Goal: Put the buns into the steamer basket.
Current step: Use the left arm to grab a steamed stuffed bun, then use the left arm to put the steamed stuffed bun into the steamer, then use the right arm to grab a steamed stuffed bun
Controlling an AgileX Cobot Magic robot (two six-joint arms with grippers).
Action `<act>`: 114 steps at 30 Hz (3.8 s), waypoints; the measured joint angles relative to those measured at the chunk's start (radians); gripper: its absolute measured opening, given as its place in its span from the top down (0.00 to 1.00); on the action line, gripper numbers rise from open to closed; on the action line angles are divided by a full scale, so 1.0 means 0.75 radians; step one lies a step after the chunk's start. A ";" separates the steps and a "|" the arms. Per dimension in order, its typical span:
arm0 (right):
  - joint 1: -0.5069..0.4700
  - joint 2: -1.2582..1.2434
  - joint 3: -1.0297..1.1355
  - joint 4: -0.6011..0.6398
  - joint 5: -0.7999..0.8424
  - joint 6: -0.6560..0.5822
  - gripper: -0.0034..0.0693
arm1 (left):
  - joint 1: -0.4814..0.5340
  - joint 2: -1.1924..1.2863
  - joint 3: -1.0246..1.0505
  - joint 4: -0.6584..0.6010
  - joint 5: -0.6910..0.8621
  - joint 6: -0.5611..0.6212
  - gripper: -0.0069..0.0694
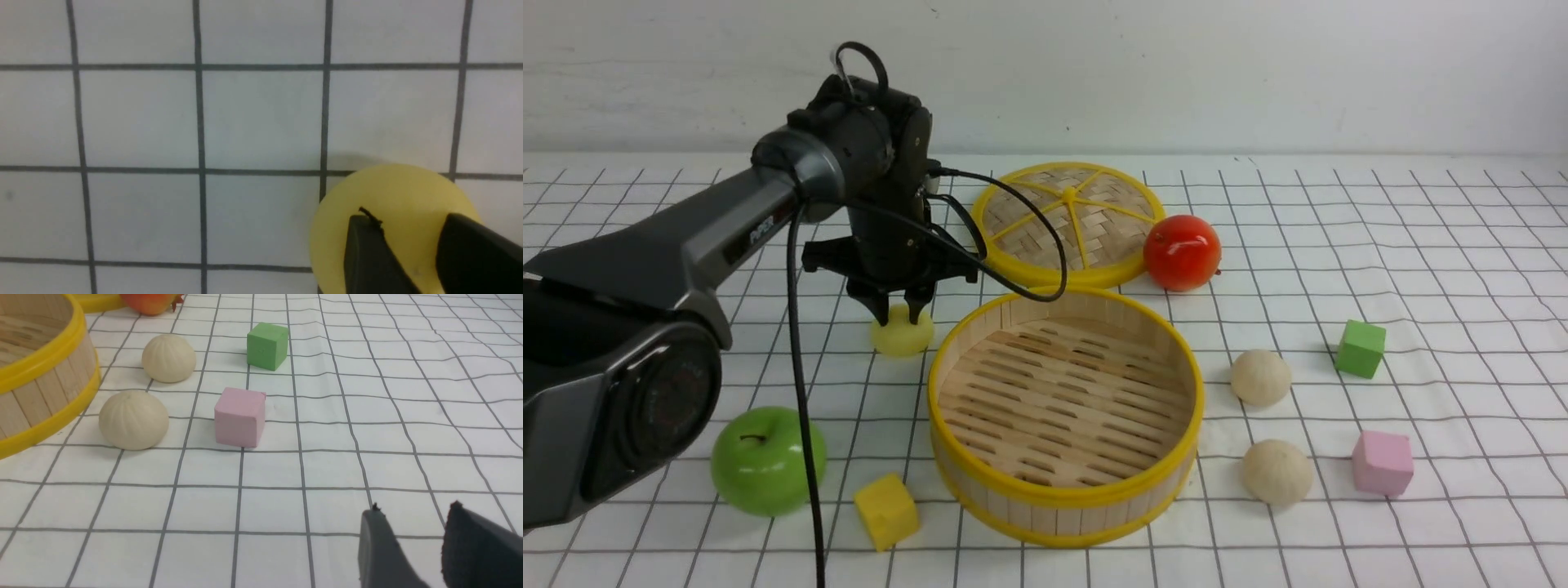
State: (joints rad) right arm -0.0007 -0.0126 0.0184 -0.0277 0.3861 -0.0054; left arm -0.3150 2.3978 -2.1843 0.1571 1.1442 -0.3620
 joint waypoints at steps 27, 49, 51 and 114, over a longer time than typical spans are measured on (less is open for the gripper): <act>0.000 0.000 0.000 0.000 0.000 0.000 0.62 | 0.020 -0.363 0.000 -0.199 0.121 0.047 0.93; 0.000 0.000 0.000 0.000 0.000 0.000 0.62 | -0.321 -0.098 0.001 -0.210 0.119 -0.034 0.73; 0.000 0.000 0.000 0.000 0.000 0.000 0.62 | -0.321 -0.108 0.001 -0.197 0.119 -0.035 0.61; 0.000 0.000 0.000 0.000 0.000 0.000 0.62 | -0.321 -3.119 2.180 -0.186 -0.356 -0.128 0.93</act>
State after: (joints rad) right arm -0.0007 -0.0126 0.0184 -0.0277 0.3861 -0.0054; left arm -0.5561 0.0588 -0.5489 0.0179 0.8773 -0.4578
